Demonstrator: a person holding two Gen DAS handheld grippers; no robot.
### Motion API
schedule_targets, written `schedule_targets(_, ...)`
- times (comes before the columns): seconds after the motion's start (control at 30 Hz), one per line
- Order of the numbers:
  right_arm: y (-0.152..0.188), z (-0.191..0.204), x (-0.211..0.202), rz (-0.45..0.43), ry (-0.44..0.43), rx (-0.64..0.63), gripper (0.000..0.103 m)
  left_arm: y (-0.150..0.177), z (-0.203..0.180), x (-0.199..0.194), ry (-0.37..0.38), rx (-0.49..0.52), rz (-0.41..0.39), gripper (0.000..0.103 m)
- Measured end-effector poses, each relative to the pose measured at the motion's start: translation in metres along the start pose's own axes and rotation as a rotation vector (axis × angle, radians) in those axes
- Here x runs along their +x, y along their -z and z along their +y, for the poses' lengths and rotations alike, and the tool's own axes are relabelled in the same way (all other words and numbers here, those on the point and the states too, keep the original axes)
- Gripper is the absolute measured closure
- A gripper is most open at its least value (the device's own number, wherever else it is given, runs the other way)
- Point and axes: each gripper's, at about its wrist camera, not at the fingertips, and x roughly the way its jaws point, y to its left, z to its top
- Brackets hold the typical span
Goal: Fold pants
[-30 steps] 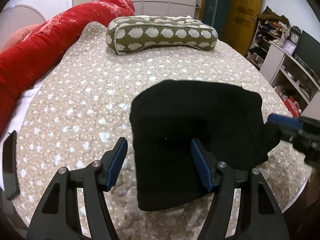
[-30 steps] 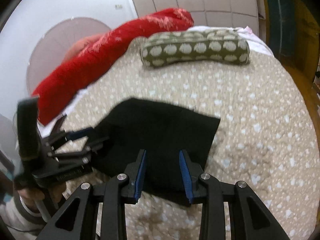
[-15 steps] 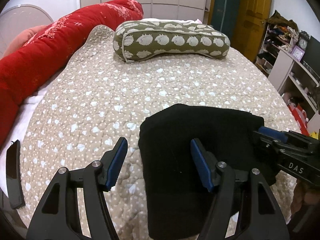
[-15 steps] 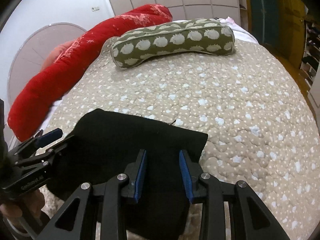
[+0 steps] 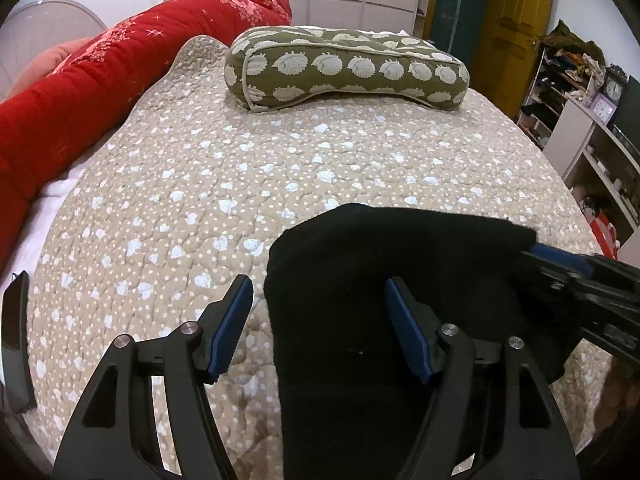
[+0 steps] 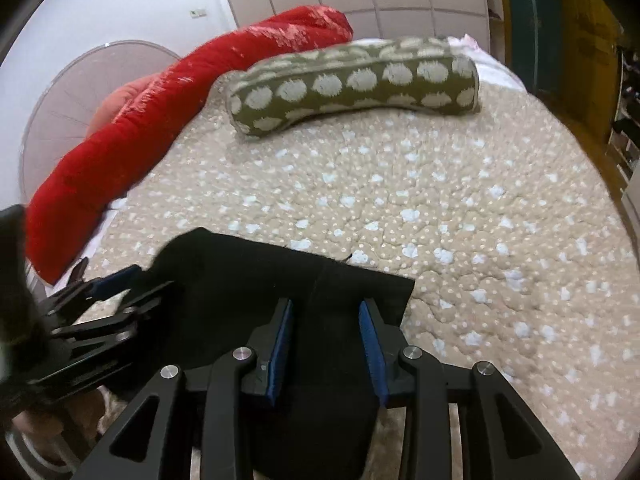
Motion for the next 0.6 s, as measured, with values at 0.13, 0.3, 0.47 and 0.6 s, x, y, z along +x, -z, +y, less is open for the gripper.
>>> schedule_targets(0.13,0.013,0.016,-0.027,-0.025,-0.028,-0.059,0.070,0.003,0.000,-0.002,-0.003,-0.005,0.001,0.034)
schedule_targets(0.3,0.044,0.022,-0.031,0.020,-0.020,-0.073,0.070,0.007,-0.002,-0.004,-0.008,-0.003,-0.002,0.034)
schedule_targets(0.47,0.059,0.018,-0.024,0.001,-0.019,-0.069,0.068,0.008,-0.005,-0.005,-0.016,-0.001,0.002,0.031)
schedule_targets(0.6,0.050,0.015,-0.029,0.012,-0.046,-0.033,0.067,0.009,-0.005,-0.007,-0.022,-0.006,0.014,0.030)
